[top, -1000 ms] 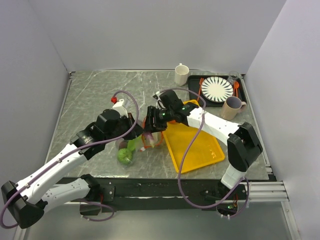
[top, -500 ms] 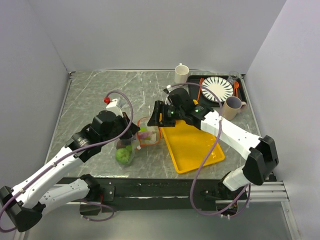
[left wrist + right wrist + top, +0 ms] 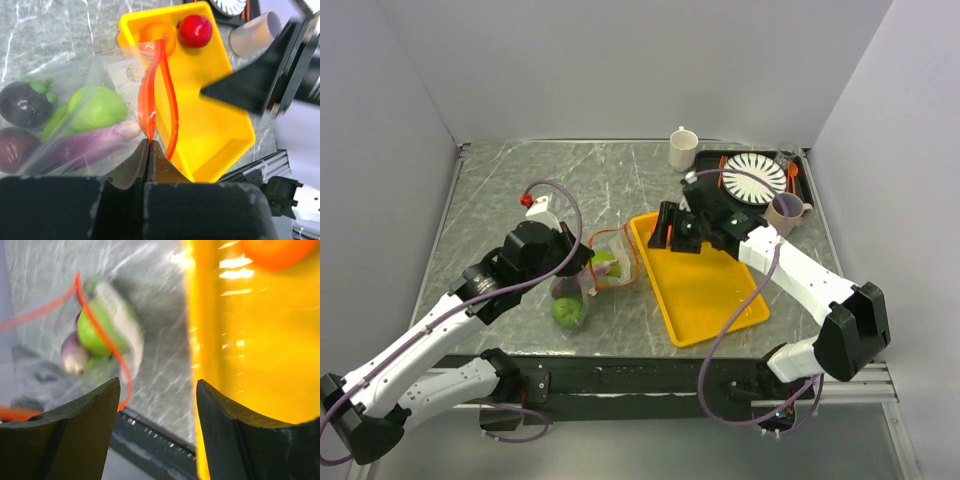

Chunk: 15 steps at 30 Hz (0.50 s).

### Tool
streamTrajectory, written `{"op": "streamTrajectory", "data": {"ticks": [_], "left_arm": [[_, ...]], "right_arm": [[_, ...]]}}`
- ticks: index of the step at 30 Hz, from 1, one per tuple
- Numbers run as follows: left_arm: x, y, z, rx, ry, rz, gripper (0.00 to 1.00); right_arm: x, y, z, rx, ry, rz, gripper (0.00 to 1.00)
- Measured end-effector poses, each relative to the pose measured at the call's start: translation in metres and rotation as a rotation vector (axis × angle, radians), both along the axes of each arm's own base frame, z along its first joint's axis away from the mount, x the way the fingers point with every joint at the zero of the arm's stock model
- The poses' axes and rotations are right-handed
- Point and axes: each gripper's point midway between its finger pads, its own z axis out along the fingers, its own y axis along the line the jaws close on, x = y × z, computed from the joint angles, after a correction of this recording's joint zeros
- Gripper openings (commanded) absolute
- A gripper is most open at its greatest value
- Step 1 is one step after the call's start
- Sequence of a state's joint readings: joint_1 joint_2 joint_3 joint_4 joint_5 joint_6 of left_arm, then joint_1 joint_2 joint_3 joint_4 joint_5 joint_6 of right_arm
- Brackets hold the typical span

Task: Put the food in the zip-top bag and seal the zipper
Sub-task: Place the fake vegetable in the zipper food storage bag, then pick up the fake fruit from the bin.

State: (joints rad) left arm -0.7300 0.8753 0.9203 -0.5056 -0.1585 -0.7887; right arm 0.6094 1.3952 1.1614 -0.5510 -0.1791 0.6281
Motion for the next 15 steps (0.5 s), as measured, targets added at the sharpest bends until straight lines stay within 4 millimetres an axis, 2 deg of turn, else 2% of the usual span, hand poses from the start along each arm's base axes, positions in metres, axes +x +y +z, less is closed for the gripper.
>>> {"op": "streamTrajectory", "data": {"ticks": [1,2,5,9,12,15], "left_arm": [[0.0,-0.001,-0.002,0.004,0.006,-0.003,0.01],[0.001,-0.002,-0.005,0.01,0.013,-0.004,0.01],[0.003,-0.004,-0.009,0.021,0.024,-0.004,0.01],[0.008,-0.008,0.0,0.022,0.01,-0.01,0.01],[0.012,-0.012,0.008,0.021,0.0,-0.016,0.01],[0.013,-0.014,0.009,0.023,0.001,-0.023,0.01]], "right_arm": [[0.008,-0.008,-0.002,-0.012,-0.005,-0.025,0.97],[0.016,-0.016,-0.004,-0.027,-0.01,-0.048,1.0],[0.035,-0.035,-0.014,-0.101,-0.017,-0.08,1.0],[0.07,-0.03,-0.034,-0.206,-0.016,-0.052,1.0],[0.09,-0.026,-0.065,-0.269,0.022,-0.029,1.0],[0.097,-0.03,-0.098,-0.338,0.075,-0.03,1.0]]}}
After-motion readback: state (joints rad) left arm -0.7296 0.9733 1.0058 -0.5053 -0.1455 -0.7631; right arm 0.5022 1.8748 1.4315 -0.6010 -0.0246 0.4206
